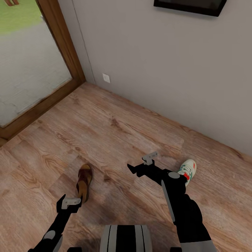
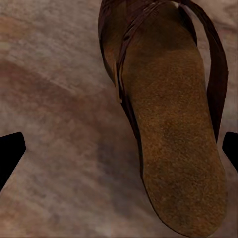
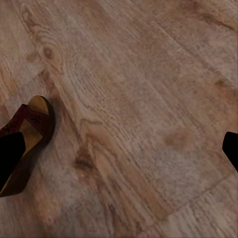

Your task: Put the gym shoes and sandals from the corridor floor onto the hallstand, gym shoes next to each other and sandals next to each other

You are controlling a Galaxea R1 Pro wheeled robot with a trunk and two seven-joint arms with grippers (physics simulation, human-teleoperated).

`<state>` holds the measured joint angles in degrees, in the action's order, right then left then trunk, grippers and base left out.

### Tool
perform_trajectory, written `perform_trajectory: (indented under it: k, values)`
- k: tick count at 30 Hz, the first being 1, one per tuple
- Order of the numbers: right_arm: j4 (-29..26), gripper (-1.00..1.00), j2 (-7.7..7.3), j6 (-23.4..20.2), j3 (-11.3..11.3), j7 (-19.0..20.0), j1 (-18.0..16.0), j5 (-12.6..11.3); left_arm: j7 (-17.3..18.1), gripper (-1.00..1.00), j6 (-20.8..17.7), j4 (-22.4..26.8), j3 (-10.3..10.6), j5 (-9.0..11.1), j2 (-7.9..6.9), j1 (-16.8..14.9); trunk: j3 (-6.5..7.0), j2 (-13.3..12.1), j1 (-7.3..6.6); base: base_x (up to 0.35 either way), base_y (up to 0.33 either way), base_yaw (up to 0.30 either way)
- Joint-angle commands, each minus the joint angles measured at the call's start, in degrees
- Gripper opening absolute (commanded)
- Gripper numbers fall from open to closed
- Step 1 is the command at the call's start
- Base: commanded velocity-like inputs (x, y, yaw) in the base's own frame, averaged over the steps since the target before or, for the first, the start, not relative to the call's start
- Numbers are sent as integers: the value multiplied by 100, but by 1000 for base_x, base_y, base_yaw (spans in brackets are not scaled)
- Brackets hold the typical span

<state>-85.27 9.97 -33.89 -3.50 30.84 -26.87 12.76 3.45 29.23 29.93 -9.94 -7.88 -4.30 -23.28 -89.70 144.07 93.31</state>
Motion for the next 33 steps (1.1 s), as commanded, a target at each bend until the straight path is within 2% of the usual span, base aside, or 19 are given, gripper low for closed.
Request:
perform_trajectory:
  k: [1,14,26,33]
  values:
    - [-7,100,3,-14,7,47,-3,60,29,100,10,136,-47,-50,7,-4,-9,1,-1,0,0,1]
    - [-14,100,3,-13,14,46,-3,60,24,100,0,304,-33,-60,54,-1,-21,1,-1,0,0,0]
    - [-16,100,3,-13,16,45,-3,60,21,100,20,265,-22,-30,52,-1,-21,1,-1,0,0,-188]
    - [-16,100,3,-13,16,46,-3,60,24,100,21,249,-17,-23,52,-1,-154,9,14,0,0,-34]
